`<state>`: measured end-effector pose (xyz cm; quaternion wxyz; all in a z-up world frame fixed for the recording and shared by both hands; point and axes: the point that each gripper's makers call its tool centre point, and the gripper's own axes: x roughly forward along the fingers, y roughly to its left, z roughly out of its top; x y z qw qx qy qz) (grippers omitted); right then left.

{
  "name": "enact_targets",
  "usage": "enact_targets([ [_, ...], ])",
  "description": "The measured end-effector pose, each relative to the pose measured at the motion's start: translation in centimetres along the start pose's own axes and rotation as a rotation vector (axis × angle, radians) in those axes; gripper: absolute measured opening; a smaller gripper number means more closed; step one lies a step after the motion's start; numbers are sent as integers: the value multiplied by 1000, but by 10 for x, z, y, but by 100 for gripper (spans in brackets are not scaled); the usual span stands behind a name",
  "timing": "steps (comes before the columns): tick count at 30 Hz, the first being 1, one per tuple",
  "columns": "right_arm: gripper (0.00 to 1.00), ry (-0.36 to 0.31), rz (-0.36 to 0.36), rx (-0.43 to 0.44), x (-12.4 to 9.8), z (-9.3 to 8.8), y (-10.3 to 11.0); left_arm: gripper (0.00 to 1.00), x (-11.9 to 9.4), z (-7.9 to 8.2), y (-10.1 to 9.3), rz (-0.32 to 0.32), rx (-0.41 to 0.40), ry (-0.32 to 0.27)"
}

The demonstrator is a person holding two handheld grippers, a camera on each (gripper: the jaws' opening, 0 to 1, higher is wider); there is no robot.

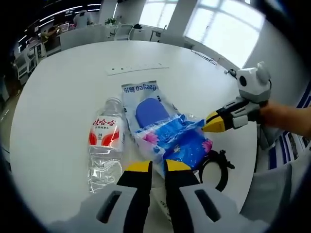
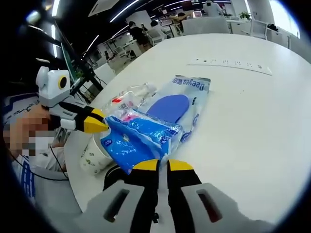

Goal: Arrange the tabletop items into an orderly group along one side of the table until the central work area is clear of visible clutter.

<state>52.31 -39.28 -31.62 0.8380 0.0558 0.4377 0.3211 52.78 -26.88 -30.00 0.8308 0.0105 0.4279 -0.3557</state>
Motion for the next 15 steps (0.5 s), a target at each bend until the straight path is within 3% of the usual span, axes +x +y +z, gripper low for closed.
enact_targets([
  [15, 0, -17, 3, 1, -11, 6, 4, 0, -3, 5, -6, -1, 5, -24],
])
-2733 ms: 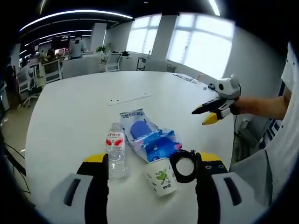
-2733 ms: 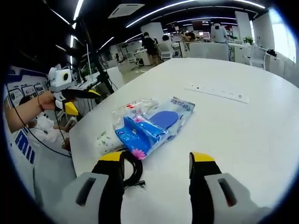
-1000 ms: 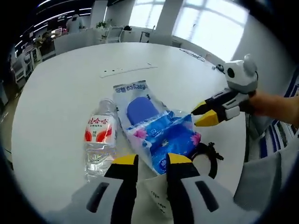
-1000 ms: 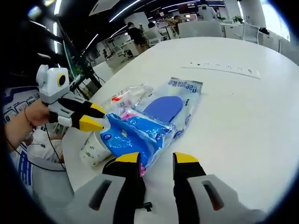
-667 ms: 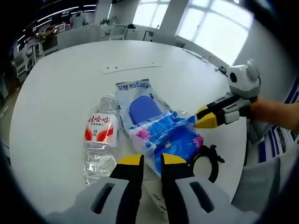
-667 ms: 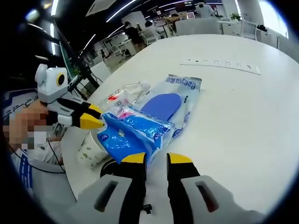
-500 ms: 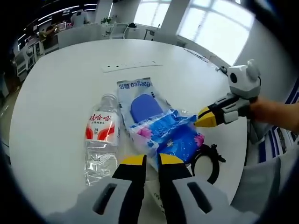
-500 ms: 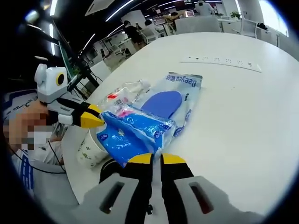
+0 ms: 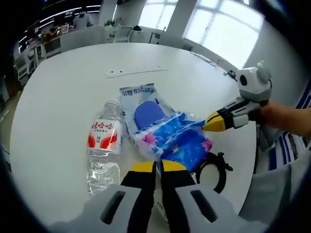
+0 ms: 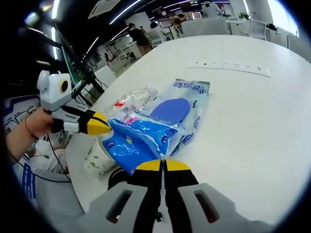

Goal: Arrange the tabletop items into an orderly group along one side of the table until the central work area is clear of visible clutter.

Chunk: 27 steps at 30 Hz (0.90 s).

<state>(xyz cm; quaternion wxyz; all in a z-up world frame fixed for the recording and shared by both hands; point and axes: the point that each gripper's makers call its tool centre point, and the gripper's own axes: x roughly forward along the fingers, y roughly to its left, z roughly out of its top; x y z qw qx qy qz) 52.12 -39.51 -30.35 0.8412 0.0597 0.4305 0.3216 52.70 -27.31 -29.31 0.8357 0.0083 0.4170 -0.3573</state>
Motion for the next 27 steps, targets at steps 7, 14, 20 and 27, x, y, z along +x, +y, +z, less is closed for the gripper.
enact_targets([
  [7, 0, -29, 6, 25, -13, 8, 5, 0, -7, 7, -5, -8, -9, -24],
  [14, 0, -51, 11, 24, -20, 17, 8, 0, -17, 18, -11, -6, -11, -59],
  [20, 0, -75, 5, 19, -30, 24, 7, 0, -20, 27, -19, -11, -1, -80],
  [27, 0, -104, -6, 16, -46, 33, -1, 0, -21, 43, -31, -18, 26, -99],
])
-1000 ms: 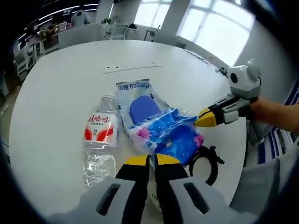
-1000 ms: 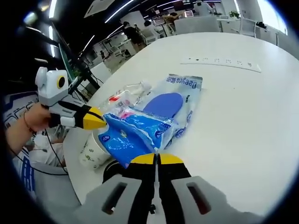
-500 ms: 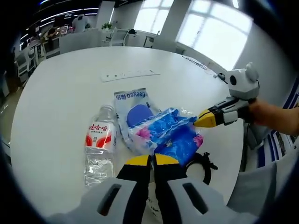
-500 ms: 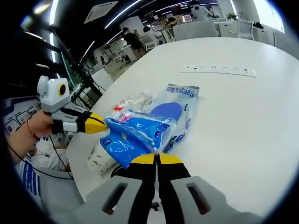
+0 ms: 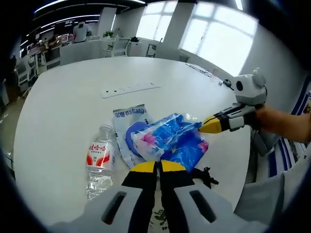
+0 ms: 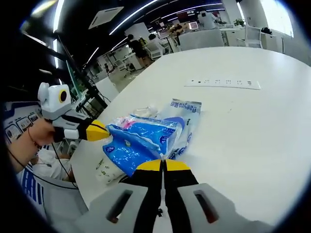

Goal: Arrange the tabletop items into an orderly group along one side of the table until the central work area is clear of visible clutter.

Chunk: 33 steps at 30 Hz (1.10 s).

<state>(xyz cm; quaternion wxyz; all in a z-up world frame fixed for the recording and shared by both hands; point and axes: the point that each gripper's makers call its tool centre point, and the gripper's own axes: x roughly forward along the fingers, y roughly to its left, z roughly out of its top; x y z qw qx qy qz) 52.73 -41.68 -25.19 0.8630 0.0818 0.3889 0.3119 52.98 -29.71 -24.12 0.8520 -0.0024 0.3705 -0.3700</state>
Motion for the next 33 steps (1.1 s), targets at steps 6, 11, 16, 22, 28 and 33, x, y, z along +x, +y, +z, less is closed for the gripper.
enact_targets([
  [6, 0, -21, -14, -1, -13, 6, -7, 0, 3, 13, -10, -9, 25, -8],
  [11, 0, -39, -28, -3, -25, 10, -14, 0, 8, 26, -20, -16, 48, -15],
  [16, 0, -57, -44, -5, -36, 15, -24, 0, 14, 40, -31, -23, 70, -24],
  [22, 0, -86, -78, -6, -55, 25, -42, 0, 26, 56, -47, -41, 85, -35],
  [28, 0, -105, -113, -7, -75, 29, -63, 0, 44, 69, -65, -57, 95, -38],
  [33, 0, -113, -155, -4, -93, 28, -84, 0, 62, 78, -86, -79, 111, -34],
])
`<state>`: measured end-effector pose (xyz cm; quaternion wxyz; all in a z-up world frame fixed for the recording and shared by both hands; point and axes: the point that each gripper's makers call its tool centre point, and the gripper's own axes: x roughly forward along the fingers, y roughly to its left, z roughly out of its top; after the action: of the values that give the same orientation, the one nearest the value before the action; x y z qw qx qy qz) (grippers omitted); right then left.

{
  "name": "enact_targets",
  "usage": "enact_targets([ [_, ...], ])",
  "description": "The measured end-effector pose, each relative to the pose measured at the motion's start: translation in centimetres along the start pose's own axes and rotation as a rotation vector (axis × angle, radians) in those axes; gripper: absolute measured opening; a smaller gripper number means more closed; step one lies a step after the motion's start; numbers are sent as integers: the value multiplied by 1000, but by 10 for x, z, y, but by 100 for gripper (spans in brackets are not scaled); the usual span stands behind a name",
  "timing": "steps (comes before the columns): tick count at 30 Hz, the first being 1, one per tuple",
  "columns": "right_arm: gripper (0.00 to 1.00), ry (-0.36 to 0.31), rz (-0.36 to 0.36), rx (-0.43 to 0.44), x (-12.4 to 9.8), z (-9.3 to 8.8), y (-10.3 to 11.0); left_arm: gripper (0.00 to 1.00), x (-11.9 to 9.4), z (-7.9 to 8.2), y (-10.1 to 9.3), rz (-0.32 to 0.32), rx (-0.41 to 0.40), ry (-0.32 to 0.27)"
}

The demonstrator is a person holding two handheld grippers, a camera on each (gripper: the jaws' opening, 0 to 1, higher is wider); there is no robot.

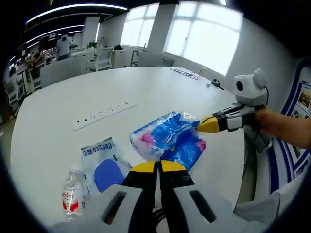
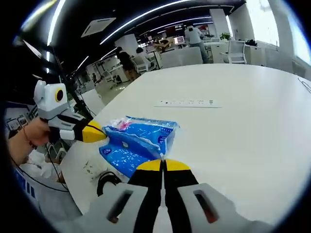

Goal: Arrange the tabletop items into an orderly group along one side of the table until the central work area is clear of visible clutter.

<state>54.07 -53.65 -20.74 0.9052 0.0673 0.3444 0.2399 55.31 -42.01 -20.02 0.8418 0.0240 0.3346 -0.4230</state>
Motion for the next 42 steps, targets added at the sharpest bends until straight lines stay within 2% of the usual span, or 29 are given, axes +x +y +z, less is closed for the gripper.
enact_targets([
  [14, 0, 0, -84, 7, -28, -5, -59, 0, 52, 13, -41, -45, 28, 18],
  [23, 0, 17, -145, 46, -48, -22, -102, 0, 91, 14, -72, -81, 23, 28],
  [30, 0, 36, -174, 69, -52, -38, -128, 0, 117, 7, -88, -79, 33, 55],
  [34, 0, 40, -181, 76, -51, -44, -138, 0, 129, 3, -91, -64, 20, 60],
  [42, 0, 59, -201, 92, -43, -60, -171, 0, 164, -6, -96, -33, 5, 79],
])
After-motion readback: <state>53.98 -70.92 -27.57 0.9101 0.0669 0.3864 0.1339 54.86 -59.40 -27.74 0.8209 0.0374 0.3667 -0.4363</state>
